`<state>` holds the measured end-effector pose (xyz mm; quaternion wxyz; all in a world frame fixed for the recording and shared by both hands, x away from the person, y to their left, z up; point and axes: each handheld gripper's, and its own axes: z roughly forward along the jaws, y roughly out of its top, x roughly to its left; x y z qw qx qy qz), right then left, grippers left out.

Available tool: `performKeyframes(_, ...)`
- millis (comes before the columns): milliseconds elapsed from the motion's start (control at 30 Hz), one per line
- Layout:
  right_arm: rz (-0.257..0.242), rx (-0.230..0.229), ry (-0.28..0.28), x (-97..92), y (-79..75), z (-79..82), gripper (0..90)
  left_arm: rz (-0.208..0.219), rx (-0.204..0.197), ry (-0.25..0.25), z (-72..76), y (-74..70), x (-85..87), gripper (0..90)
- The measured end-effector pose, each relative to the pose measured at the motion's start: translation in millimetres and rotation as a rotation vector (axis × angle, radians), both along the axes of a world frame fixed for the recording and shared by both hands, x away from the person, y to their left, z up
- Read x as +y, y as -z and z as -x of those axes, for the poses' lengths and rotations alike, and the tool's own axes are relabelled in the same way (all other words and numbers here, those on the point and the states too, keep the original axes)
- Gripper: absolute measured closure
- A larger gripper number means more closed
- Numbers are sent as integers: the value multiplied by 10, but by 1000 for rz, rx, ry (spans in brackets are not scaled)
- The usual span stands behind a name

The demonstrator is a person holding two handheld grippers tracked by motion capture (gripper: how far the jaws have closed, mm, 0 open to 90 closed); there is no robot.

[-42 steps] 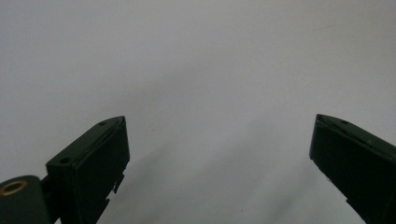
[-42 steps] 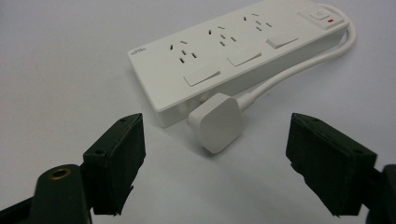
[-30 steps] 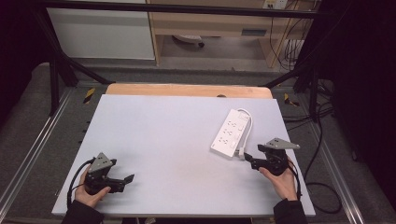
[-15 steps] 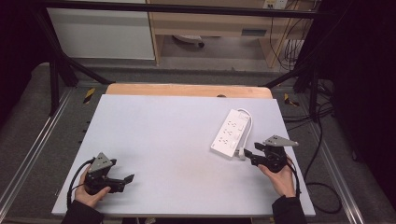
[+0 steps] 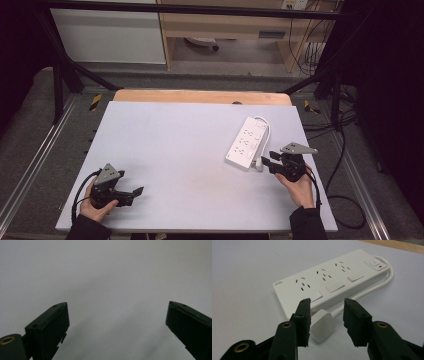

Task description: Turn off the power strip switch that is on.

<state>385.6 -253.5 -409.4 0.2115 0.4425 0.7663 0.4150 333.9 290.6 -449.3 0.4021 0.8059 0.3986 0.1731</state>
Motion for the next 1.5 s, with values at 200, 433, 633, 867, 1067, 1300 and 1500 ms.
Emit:
performKeyframes(200, 1, -1, 1, 6, -13, -37, 652, 0, 0, 0, 0, 0, 1, 47)
performKeyframes(433, 7, 1, 2, 6, -19, -78, 694, 0, 0, -1, -1, 0, 2, 47)
performKeyframes(633, 11, 0, 3, 4, -44, -108, 730, 0, 1, -2, -1, 0, 2, 47)
performKeyframes(867, 16, -6, 5, 15, -82, -150, 776, 0, 0, -1, 0, 1, -1, 47)
performKeyframes(1067, 10, 2, 13, 13, -81, -178, 808, 1, 0, -3, 0, -1, 2, 47)
performKeyframes(1300, 0, 0, 18, 4, -76, -211, 843, 1, 0, -1, -1, 0, 1, 47)
performKeyframes(1500, 4, 0, 13, 11, -84, -261, 885, -1, -1, -2, 0, -2, 4, 47)
